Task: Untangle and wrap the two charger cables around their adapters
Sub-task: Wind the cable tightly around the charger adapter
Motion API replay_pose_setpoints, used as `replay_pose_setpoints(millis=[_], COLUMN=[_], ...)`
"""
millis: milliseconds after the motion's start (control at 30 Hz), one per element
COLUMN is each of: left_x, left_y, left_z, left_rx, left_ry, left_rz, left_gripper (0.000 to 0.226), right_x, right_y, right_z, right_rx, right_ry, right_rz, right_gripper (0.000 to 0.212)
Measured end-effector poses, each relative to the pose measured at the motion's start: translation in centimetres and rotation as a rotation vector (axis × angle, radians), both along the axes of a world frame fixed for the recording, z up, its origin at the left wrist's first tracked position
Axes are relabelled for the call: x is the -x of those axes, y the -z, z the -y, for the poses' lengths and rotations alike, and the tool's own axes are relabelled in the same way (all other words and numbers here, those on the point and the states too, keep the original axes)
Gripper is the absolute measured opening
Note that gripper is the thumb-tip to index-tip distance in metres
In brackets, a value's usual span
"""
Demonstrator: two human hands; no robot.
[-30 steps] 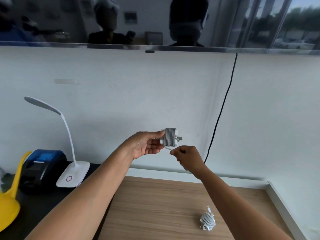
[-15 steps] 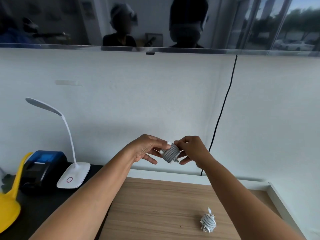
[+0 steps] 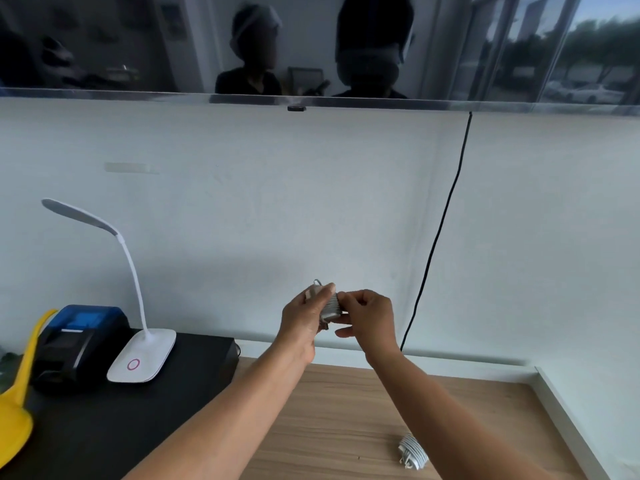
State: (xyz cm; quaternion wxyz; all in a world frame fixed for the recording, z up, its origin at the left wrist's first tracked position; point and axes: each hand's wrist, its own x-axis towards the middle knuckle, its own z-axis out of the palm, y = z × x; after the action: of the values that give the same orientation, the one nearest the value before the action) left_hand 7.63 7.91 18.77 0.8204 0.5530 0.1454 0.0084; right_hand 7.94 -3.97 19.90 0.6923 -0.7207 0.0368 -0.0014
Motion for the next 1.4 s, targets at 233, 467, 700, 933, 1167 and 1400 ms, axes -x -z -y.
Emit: replay_pose_setpoints(millis=[233,467,700,933,1167,1400], left_x=[-0.4,-0.2,-0.4,0.2,0.2,0.5], left_y=[-0.8,-0.2,0.3,-0.1,-0.9,-1.3], left_z=[-1.7,-4.5,-5.8,-5.8,-6.4,-5.7], left_rx=[-0.067,-0.149,0.153,0.328,0.227,0.157], left_ry=[0.23,0.341,0.332,0.358,0.41,0.351], left_rz=[0.013,0.008,-0.005,0.045,0.063,0.041], left_gripper=[0.034,0.063,0.089,0.072,0.071,0.088], right_x=[-0.1,-0.6,-1.2,-1.4,-1.7,-0.9], right_y=[0.1,-1.3,-2.2,-1.4,-1.6,-2.9], right_z=[0.6,1.9,2.8,3.2,3.5,3.0], right_rx=[0.131,0.182,0.165,0.158,-0.072,-0.129], right_ry=[-0.007,-0.151,-0.376,-0.362,-0.318,-0.354], right_rz=[0.073,0.09,0.093,0.045,0.007,0.123], right_gripper=[0.009,0.009,0.017,0.018,0.016,0.013])
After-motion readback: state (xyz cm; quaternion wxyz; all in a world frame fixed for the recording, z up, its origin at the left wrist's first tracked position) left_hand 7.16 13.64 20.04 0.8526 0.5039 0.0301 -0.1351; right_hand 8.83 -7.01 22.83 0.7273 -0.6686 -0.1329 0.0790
